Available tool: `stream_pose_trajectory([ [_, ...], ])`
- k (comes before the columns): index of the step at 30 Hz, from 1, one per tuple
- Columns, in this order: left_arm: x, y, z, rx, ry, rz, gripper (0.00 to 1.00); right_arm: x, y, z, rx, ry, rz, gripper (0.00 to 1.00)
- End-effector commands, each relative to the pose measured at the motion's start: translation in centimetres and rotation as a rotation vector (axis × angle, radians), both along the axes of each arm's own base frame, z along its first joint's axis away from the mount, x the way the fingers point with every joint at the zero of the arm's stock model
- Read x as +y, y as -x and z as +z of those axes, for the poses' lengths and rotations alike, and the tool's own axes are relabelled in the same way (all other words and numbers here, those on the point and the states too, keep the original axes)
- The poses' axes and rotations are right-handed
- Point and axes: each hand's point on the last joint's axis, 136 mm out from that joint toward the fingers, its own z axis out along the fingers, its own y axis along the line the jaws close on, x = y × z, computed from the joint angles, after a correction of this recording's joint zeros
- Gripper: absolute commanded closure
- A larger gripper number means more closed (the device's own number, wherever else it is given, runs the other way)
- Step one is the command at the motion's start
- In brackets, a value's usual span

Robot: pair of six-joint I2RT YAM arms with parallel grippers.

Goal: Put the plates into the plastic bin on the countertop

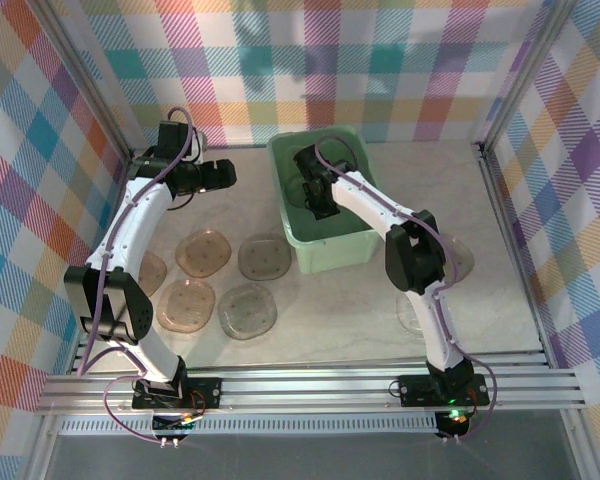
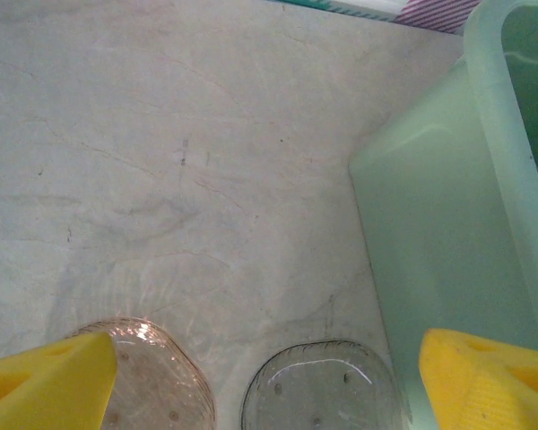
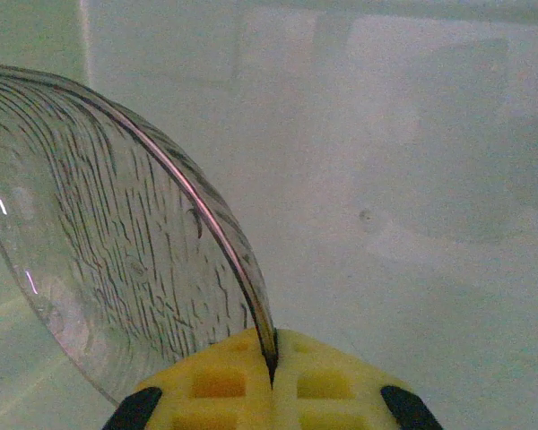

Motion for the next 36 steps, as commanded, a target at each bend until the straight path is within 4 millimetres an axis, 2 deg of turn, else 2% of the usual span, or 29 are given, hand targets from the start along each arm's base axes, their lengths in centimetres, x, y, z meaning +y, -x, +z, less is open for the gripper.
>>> stream_pose_trajectory([
  [1, 0.6, 0.7, 1.5, -0.015, -0.013, -0.003, 0.13, 0.4, -0.6, -0.7, -0.026, 0.018, -0.043, 1.00],
  [7, 0.4, 1.0, 1.7, -0.005, -0.002, -0.002, 0.13, 0.6, -0.9, -2.4, -0.007, 0.025, -0.075, 1.00],
  [16, 0.6, 1.5, 1.6, 0.007, 0.010, 0.023, 0.13, 0.5, -0.9, -3.8, 0.008, 0.040, -0.077, 1.00],
  [20, 0.6, 1.5, 1.5, 0.009, 0.019, 0.033, 0.13, 0.5, -1.3, -2.9, -0.025, 0.065, -0.034, 0.71],
  [21, 0.6, 1.4, 1.6, 0.009, 0.025, 0.036, 0.13, 0.3, -1.4, -2.5, -0.040, 0.082, -0.021, 0.59],
  [23, 0.4, 1.4, 1.7, 0.005, 0.041, 0.040, 0.13, 0.0, -1.7, -1.7, -0.070, 0.107, -0.004, 0.43],
  [27, 0.0, 1.3, 1.8, 0.002, 0.069, 0.045, 0.13, -0.3, -1.7, -0.8, -0.101, 0.120, 0.011, 0.21],
  [31, 0.1, 1.4, 1.6, 0.007, 0.077, 0.055, 0.14, -0.7, -1.7, 0.5, -0.130, 0.158, 0.042, 0.02],
  [36, 0.2, 1.3, 1.4, 0.005, 0.079, 0.072, 0.14, -1.3, -1.5, 2.1, -0.201, 0.175, 0.078, 0.01],
])
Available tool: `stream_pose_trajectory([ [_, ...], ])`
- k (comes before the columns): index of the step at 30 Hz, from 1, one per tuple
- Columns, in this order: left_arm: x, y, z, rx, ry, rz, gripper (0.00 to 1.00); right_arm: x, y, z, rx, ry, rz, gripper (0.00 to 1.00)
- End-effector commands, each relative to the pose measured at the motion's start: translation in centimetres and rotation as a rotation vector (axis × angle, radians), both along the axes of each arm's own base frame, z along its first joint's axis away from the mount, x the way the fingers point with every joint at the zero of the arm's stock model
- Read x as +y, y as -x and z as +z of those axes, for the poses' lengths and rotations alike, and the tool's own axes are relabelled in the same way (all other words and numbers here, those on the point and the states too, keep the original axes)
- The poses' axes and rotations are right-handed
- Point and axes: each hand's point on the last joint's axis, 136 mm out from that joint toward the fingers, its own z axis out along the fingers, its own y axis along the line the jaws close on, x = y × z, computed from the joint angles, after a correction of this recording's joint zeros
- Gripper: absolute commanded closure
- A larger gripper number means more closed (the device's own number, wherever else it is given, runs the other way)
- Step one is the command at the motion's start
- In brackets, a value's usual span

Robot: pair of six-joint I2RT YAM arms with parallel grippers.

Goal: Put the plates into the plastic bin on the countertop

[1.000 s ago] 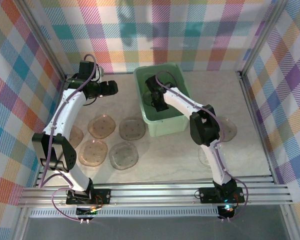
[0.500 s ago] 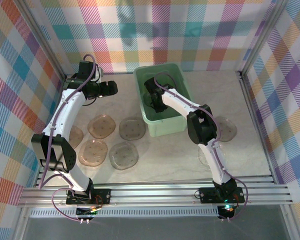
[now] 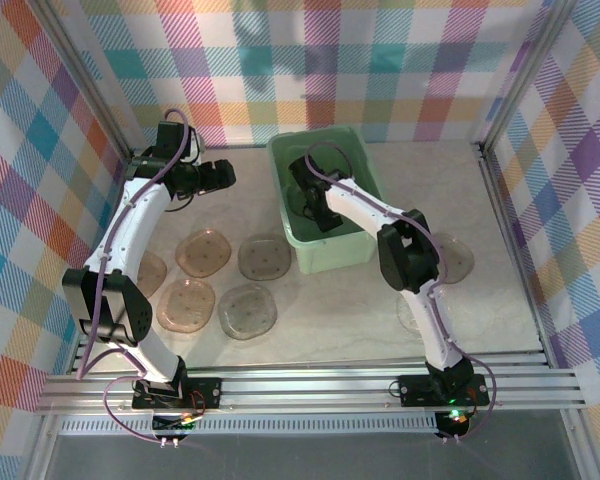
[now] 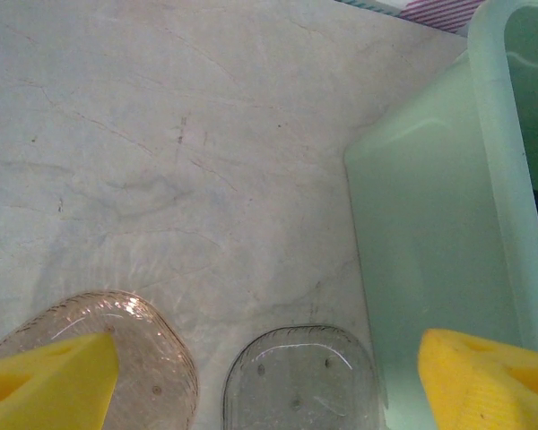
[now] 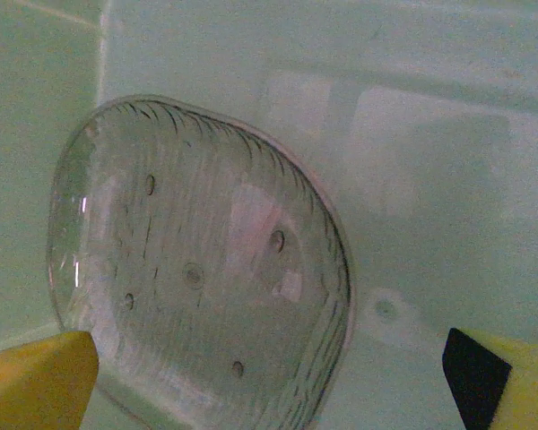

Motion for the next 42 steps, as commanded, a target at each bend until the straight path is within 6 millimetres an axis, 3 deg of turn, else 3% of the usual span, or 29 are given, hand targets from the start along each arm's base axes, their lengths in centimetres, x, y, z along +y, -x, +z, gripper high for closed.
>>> stream_pose_trajectory([
  [1, 0.3, 0.3, 1.2, -0.034, 0.029, 0.029, 0.14, -0.3, -0.2, 4.4, -0.123, 0.029, 0.057, 0.01],
  [8, 0.4, -1.2, 1.1, -0.076, 0.052, 0.067, 0.14, -2.0, 0.7, 9.4, -0.252, 0.162, 0.212, 0.01],
  [17, 0.2, -3.7, -2.2, -0.081, 0.098, 0.128, 0.15, -2.8, 2.8, 17.9, -0.333, 0.466, 0.598, 0.01],
  [23, 0.3, -3.8, -4.6, 0.004, 0.087, 0.137, 0.17, -0.1, 4.0, 21.7, -0.446, 0.556, 1.041, 0.01],
  [27, 1.1, -2.5, -5.2, 0.031, 0.058, 0.179, 0.17, -0.8, 4.8, 22.7, -0.421, 0.517, 1.187, 0.03],
  [32, 2.2, 0.2, -6.6, 0.108, 0.017, 0.212, 0.16, -0.3, 6.0, 23.0, -0.440, 0.485, 1.324, 0.07],
  [35, 2.8, 2.5, -7.9, 0.176, -0.005, 0.240, 0.16, -0.7, 5.6, 22.5, -0.414, 0.463, 1.329, 0.09],
  [37, 3.4, 4.0, -8.4, 0.201, -0.023, 0.261, 0.16, -0.6, 5.3, 22.3, -0.422, 0.432, 1.341, 0.15],
  [42, 5.4, 6.5, -9.8, 0.265, -0.055, 0.312, 0.15, -0.1, 4.5, 21.7, -0.440, 0.361, 1.364, 0.18],
])
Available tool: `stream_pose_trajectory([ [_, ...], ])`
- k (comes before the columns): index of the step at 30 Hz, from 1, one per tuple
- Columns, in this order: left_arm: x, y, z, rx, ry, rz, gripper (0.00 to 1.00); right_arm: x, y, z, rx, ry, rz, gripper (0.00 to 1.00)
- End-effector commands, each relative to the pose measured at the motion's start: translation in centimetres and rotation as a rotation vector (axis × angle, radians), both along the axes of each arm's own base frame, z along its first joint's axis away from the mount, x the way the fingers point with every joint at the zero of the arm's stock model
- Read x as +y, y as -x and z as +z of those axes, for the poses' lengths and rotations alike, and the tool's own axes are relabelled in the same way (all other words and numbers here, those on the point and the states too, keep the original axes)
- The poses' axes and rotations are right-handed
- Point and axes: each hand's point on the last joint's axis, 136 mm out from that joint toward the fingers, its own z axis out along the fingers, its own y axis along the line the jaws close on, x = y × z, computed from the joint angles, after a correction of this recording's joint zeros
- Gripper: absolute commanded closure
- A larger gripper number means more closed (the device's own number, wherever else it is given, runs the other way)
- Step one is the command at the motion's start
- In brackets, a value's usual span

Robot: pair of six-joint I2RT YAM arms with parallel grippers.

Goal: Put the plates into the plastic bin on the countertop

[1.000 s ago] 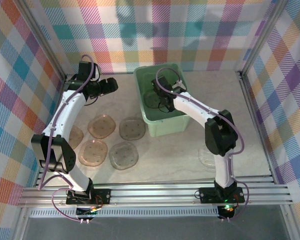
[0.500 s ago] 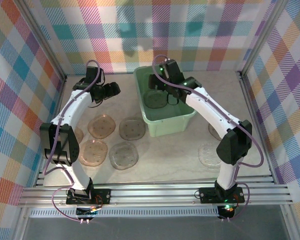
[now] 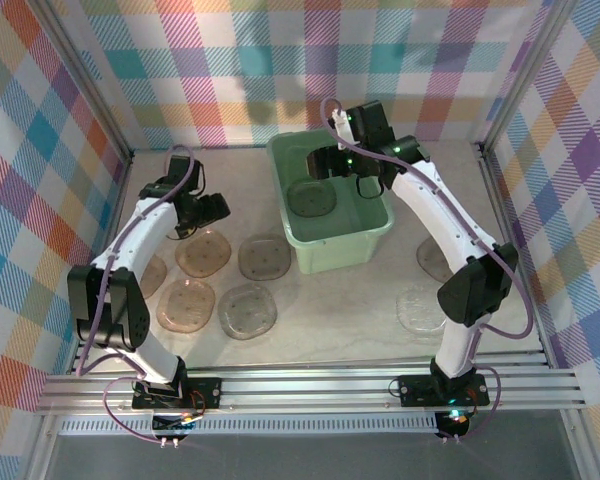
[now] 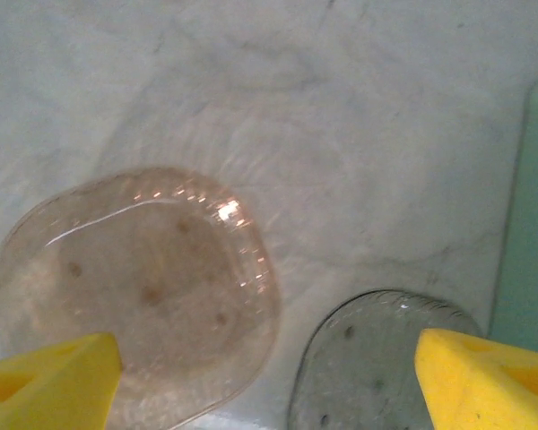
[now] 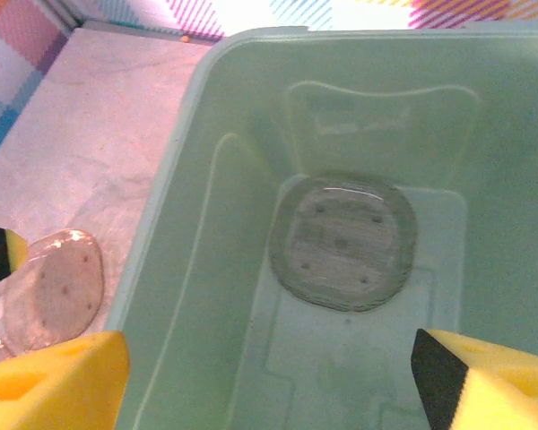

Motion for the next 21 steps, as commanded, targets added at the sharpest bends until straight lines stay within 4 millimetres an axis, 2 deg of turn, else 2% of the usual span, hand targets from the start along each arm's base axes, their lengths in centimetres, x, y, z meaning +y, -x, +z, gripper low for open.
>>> stream_pose_trajectory([
  [1, 2.4, 2.4, -0.5, 0.061, -0.026, 0.075, 0.15, 1.1, -0.4, -0.7, 0.036, -0.036, 0.068, 0.19],
  [6, 4.6, 4.4, -2.8, 0.148, -0.038, 0.128, 0.15, 1.9, -0.7, -1.1, 0.053, -0.056, 0.088, 0.19],
  [10, 5.4, 5.7, -4.6, 0.198, -0.013, 0.146, 0.16, 1.9, -0.9, -1.2, 0.052, -0.050, 0.085, 0.20],
  [15, 5.9, 5.6, -6.6, 0.232, 0.009, 0.126, 0.18, 2.5, -1.1, -1.2, 0.055, -0.063, 0.115, 0.21],
  [21, 6.9, 5.8, -8.4, 0.283, 0.050, 0.133, 0.23, 3.7, -0.8, -0.5, 0.075, -0.108, 0.169, 0.28],
])
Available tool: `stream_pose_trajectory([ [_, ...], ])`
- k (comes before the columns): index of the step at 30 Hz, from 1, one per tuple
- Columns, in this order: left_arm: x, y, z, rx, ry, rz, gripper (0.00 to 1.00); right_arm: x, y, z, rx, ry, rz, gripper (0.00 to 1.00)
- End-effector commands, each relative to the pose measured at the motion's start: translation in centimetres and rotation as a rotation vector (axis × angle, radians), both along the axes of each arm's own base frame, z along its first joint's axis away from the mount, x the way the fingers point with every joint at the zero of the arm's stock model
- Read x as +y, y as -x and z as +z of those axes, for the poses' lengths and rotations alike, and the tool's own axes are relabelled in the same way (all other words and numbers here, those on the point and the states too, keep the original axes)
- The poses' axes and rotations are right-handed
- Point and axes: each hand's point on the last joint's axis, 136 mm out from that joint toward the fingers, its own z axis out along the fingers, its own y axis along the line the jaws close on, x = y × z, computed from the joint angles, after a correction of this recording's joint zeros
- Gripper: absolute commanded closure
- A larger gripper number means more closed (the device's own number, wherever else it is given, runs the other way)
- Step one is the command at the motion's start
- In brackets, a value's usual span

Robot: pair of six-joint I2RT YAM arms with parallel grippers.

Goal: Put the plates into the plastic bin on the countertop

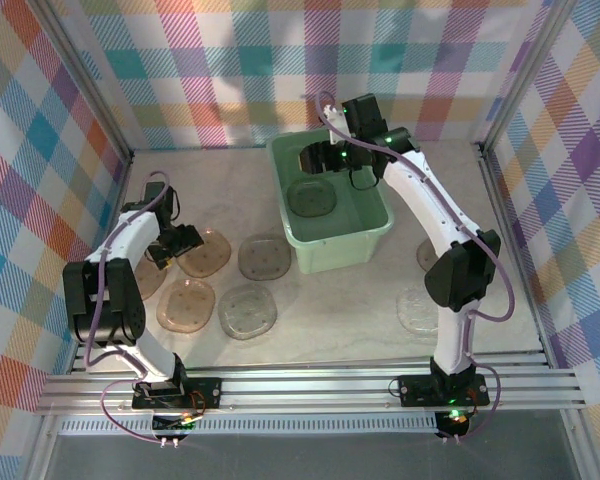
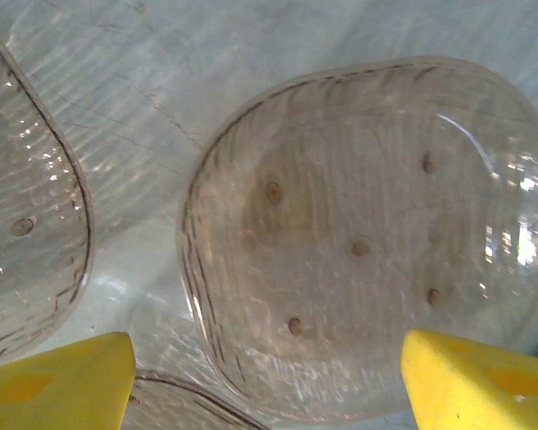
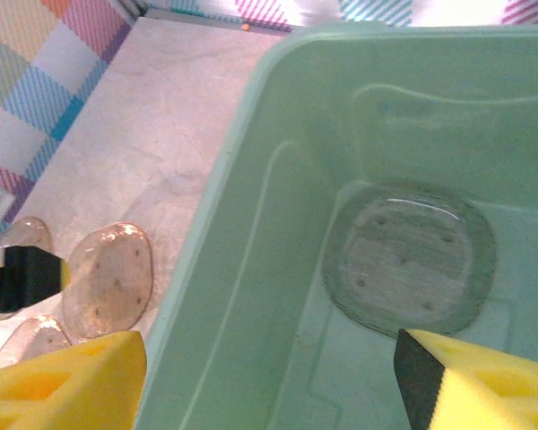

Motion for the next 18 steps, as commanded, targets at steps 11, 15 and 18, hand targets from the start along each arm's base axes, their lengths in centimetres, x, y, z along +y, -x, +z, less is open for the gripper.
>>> stream_pose_trajectory([
  [11, 0.7, 0.7, -3.4, 0.092, 0.015, -0.030, 0.24, 0.9, 0.3, -0.2, 0.038, -0.027, 0.052, 0.33],
  [15, 0.6, 0.3, -4.2, 0.097, 0.027, -0.042, 0.25, 1.0, 0.4, -0.4, 0.052, -0.029, 0.050, 0.35],
  [18, 0.4, -0.1, -4.7, 0.093, 0.043, -0.047, 0.27, 1.2, 0.4, -0.4, 0.063, -0.043, 0.056, 0.36],
])
